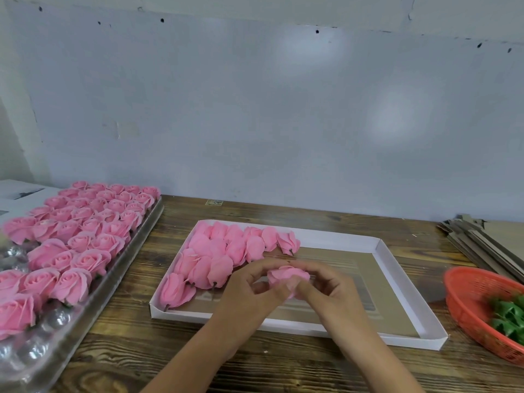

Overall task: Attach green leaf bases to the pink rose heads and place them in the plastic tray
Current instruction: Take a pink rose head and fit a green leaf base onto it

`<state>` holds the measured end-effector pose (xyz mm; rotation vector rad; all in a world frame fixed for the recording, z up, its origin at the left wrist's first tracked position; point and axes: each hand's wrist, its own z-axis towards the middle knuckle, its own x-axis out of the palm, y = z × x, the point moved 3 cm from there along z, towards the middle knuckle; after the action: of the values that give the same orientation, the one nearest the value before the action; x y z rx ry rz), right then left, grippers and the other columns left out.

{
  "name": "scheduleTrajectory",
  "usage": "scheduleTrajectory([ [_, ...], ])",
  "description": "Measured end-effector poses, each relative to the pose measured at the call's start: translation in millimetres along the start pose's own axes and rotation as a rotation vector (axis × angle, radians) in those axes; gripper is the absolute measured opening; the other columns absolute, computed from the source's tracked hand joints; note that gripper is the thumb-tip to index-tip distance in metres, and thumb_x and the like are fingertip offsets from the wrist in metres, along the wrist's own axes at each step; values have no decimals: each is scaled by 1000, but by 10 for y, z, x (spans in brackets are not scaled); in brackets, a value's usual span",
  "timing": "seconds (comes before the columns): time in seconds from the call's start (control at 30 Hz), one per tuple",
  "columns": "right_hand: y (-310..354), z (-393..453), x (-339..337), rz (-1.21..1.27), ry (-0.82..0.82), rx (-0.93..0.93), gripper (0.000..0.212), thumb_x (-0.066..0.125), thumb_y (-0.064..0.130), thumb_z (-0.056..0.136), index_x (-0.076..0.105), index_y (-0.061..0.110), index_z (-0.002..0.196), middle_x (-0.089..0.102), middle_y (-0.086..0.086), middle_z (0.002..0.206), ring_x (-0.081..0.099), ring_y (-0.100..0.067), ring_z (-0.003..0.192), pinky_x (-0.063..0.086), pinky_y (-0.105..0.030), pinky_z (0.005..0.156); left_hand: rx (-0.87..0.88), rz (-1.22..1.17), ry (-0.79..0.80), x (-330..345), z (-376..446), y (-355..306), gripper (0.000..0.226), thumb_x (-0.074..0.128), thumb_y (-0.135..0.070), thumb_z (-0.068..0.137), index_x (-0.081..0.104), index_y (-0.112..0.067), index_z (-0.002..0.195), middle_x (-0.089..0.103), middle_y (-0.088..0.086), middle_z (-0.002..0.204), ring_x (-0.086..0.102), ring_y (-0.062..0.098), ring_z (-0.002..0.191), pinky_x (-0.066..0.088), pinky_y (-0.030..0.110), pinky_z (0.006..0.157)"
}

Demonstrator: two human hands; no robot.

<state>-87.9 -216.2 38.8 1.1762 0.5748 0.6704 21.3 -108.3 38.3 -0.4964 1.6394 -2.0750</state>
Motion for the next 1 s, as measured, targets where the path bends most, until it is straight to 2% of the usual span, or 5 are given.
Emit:
scheduleTrajectory([
  [0.3, -13, -14, -1, 77, 0, 21, 21, 68, 22, 81, 76, 15, 100, 77, -7, 96, 72, -25, 90, 61, -34, 77, 25, -24, -39, -20, 22, 52, 23, 71, -18, 92, 77, -39, 99, 77, -8, 104, 73, 11, 96, 60, 25, 77],
  [0.43, -36, -8, -7, 44, -25, 26, 18, 65, 7, 90, 75, 12, 104, 76, -9, 96, 70, -31, 91, 61, -41, 80, 55, -1, -22, -20, 26, 47, 33, 74, -11, 90, 75, -42, 102, 75, -11, 109, 73, 11, 98, 59, 23, 78],
  [0.67, -25, -11, -15, 70, -30, 51, 17, 65, 8, 90, 78, 18, 94, 73, -14, 82, 69, -16, 75, 58, -26, 69, 127, 143, 38, 10, 10, 39, 47, 74, -8, 86, 72, -48, 111, 72, -15, 116, 69, 9, 110, 57, 27, 93],
  [0.83, -5, -17, -8, 80, -29, 48, 25, 68, 2, 88, 76, 21, 103, 75, -10, 91, 67, -14, 74, 57, -25, 66, 77, 100, -30, -22, 15, 41, 40, 77, -12, 87, 74, -48, 103, 74, -20, 109, 71, 2, 100, 55, 16, 83],
  [1.0, 30, -33, -12, 117, -22, 45, 24, 64, -2, 89, 78, 17, 97, 77, -9, 89, 71, -15, 76, 57, -22, 68, 22, 42, -27, -52, 21, 46, 36, 78, -11, 86, 75, -44, 101, 77, -12, 106, 73, 9, 100, 58, 23, 83],
])
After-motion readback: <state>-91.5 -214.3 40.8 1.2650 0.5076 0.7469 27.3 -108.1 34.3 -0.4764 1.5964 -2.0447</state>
